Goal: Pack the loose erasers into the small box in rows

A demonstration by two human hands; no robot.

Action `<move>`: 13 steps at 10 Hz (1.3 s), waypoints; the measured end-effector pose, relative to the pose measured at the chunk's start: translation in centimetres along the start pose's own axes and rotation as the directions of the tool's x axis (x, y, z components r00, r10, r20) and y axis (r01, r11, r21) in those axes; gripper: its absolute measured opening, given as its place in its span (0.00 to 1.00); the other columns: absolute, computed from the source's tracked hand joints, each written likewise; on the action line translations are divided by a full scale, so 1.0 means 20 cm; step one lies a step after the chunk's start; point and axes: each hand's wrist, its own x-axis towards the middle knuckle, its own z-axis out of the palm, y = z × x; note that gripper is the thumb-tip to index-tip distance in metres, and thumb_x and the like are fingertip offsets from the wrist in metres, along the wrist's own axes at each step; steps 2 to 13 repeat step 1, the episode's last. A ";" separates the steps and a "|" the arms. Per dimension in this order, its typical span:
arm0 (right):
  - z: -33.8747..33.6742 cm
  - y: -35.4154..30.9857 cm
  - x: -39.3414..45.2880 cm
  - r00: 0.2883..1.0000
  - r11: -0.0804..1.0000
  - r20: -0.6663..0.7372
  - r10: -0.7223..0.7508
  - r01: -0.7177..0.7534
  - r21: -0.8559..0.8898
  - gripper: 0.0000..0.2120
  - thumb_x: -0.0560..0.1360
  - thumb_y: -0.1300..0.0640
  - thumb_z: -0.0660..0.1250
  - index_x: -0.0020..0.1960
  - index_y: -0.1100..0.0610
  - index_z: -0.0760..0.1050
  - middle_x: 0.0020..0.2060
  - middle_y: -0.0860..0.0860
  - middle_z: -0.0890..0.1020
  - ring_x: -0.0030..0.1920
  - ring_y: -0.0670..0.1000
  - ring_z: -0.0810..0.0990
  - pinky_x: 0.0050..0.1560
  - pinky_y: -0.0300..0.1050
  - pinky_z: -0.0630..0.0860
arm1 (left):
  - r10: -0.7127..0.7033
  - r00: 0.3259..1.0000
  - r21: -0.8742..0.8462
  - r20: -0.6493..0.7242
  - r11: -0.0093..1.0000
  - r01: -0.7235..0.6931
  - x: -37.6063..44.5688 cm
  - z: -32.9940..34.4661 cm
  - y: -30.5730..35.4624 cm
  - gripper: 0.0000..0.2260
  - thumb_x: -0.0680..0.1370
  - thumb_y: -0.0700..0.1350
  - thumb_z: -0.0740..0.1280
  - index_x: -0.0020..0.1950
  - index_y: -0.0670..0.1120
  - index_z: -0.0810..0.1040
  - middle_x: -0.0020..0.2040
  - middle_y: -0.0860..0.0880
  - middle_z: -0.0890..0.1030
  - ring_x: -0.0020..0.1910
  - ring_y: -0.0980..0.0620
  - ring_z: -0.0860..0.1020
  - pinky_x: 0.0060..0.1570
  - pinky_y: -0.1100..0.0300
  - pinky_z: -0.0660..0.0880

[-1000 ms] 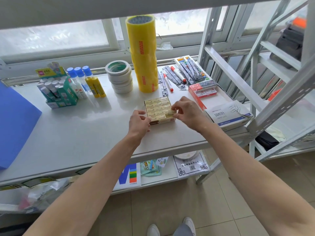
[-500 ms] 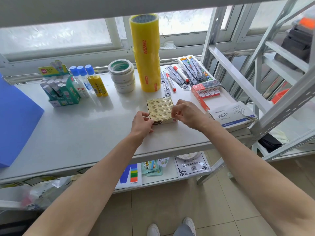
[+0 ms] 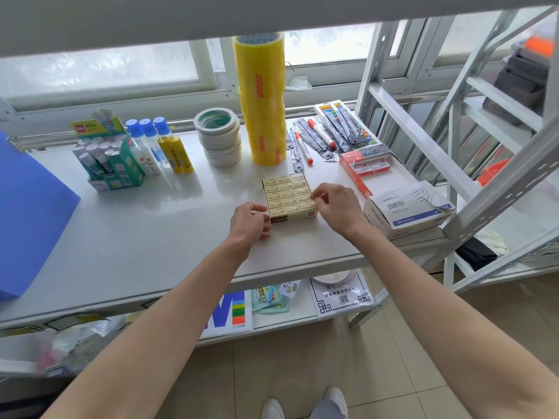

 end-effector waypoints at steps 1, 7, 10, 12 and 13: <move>0.02 0.01 -0.02 0.979 0.961 -0.050 0.196 -0.182 0.208 0.08 0.76 0.60 0.63 0.52 0.57 0.79 0.45 0.55 0.84 0.46 0.54 0.84 0.54 0.47 0.78 | -0.005 0.998 0.013 0.066 1.000 0.004 -0.04 -0.06 0.00 0.12 0.79 0.34 0.58 0.61 0.40 0.73 0.50 0.41 0.81 0.43 0.46 0.81 0.40 0.57 0.80; 0.02 0.01 -0.02 0.979 0.961 -0.050 0.196 -0.182 0.208 0.08 0.76 0.60 0.63 0.52 0.57 0.79 0.45 0.55 0.84 0.46 0.54 0.84 0.54 0.47 0.78 | -0.005 0.998 0.013 0.066 1.000 0.004 -0.04 -0.06 0.00 0.12 0.79 0.34 0.58 0.61 0.40 0.73 0.50 0.41 0.81 0.43 0.46 0.81 0.40 0.57 0.80; 0.02 0.01 -0.02 0.979 0.961 -0.050 0.196 -0.182 0.208 0.08 0.76 0.60 0.63 0.52 0.57 0.79 0.45 0.55 0.84 0.46 0.54 0.84 0.54 0.47 0.78 | -0.005 0.998 0.013 0.066 1.000 0.004 -0.04 -0.06 0.00 0.12 0.79 0.34 0.58 0.61 0.40 0.73 0.50 0.41 0.81 0.43 0.46 0.81 0.40 0.57 0.80; 0.02 0.01 -0.02 0.979 0.961 -0.050 0.196 -0.182 0.208 0.08 0.76 0.60 0.63 0.52 0.57 0.79 0.45 0.55 0.84 0.46 0.54 0.84 0.54 0.47 0.78 | -0.005 0.998 0.013 0.066 1.000 0.004 -0.04 -0.06 0.00 0.12 0.79 0.34 0.58 0.61 0.40 0.73 0.50 0.41 0.81 0.43 0.46 0.81 0.40 0.57 0.80; 0.02 0.01 -0.02 0.979 0.961 -0.050 0.196 -0.182 0.208 0.08 0.76 0.60 0.63 0.52 0.57 0.79 0.45 0.55 0.84 0.46 0.54 0.84 0.54 0.47 0.78 | -0.005 0.998 0.013 0.066 1.000 0.004 -0.04 -0.06 0.00 0.12 0.79 0.34 0.58 0.61 0.40 0.73 0.50 0.41 0.81 0.43 0.46 0.81 0.40 0.57 0.80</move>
